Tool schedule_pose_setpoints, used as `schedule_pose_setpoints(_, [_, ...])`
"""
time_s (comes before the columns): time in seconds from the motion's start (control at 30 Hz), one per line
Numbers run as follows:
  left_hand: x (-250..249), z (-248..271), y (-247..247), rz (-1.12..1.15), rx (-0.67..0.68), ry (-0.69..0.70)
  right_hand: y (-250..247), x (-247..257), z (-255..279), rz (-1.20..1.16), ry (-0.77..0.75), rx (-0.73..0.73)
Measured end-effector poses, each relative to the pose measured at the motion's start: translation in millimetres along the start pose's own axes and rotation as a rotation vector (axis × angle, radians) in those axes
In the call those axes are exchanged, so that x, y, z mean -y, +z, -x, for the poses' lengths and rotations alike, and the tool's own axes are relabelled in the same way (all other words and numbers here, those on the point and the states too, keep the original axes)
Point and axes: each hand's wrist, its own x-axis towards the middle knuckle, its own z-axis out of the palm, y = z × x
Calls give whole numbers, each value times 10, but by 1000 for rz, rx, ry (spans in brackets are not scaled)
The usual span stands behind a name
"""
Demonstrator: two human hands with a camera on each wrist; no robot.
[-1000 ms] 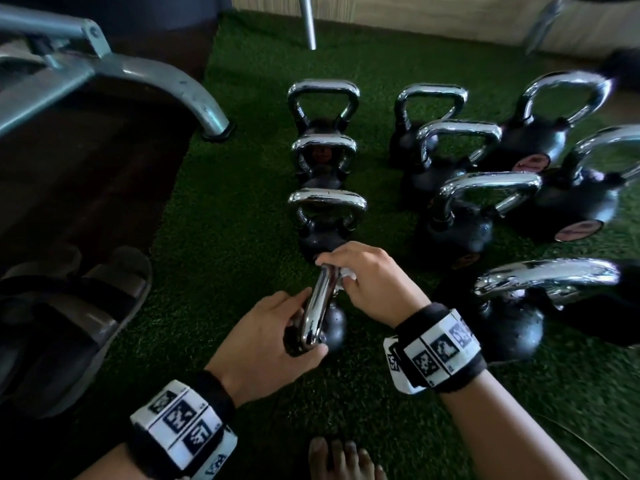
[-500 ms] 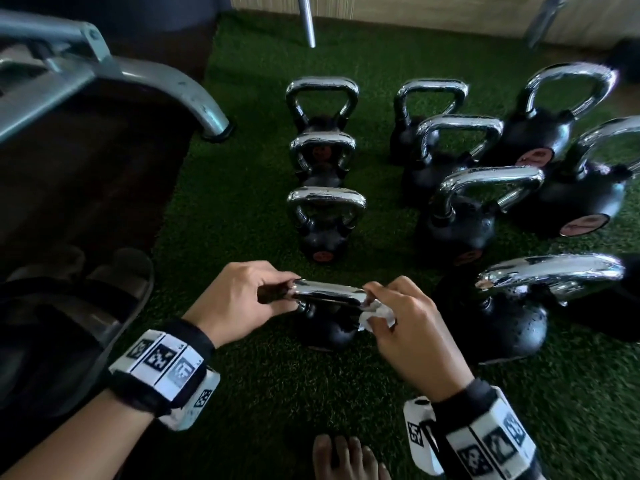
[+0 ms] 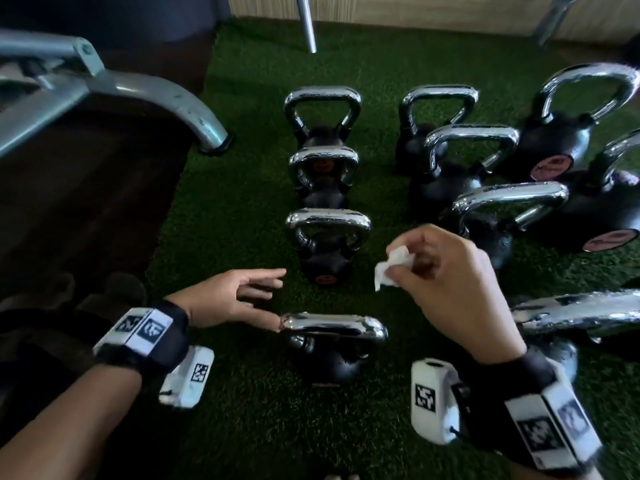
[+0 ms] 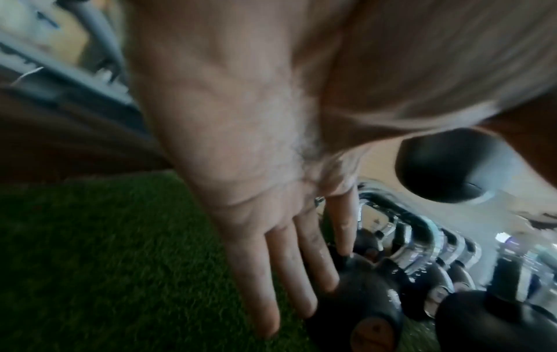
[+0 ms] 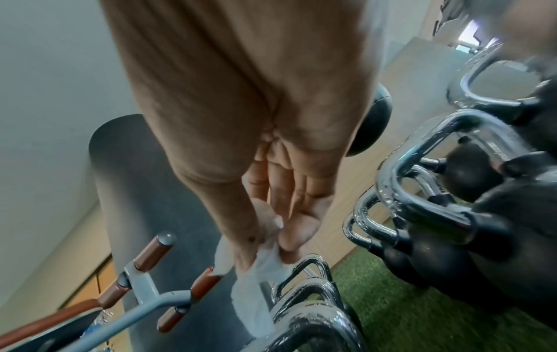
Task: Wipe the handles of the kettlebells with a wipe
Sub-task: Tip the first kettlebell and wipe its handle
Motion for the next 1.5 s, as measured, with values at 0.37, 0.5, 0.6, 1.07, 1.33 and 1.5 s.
schedule_pose_setpoints(0.37, [112, -1270, 153, -6, -336, -49, 423, -57, -1075, 65, -75, 2])
schedule_pose_setpoints(0.5, [67, -1473, 267, -7, -319, -28, 503, -74, -1193, 99, -80, 46])
schedule_pose_setpoints(0.6, [136, -1488, 307, 12, -360, 7, 591, -28, -1272, 164, -148, 74])
schedule_pose_setpoints(1.07, [32, -1382, 314, 53, -385, 14, 620, -245, -1089, 308, -168, 20])
schedule_pose_setpoints(1.33, [77, -1387, 304, 62, -363, 20, 594, -559, -1097, 158, 63, -9])
schedule_pose_setpoints(1.5, [121, -1413, 304, 55, -353, 37, 595, -678, -1113, 33, 142, 24])
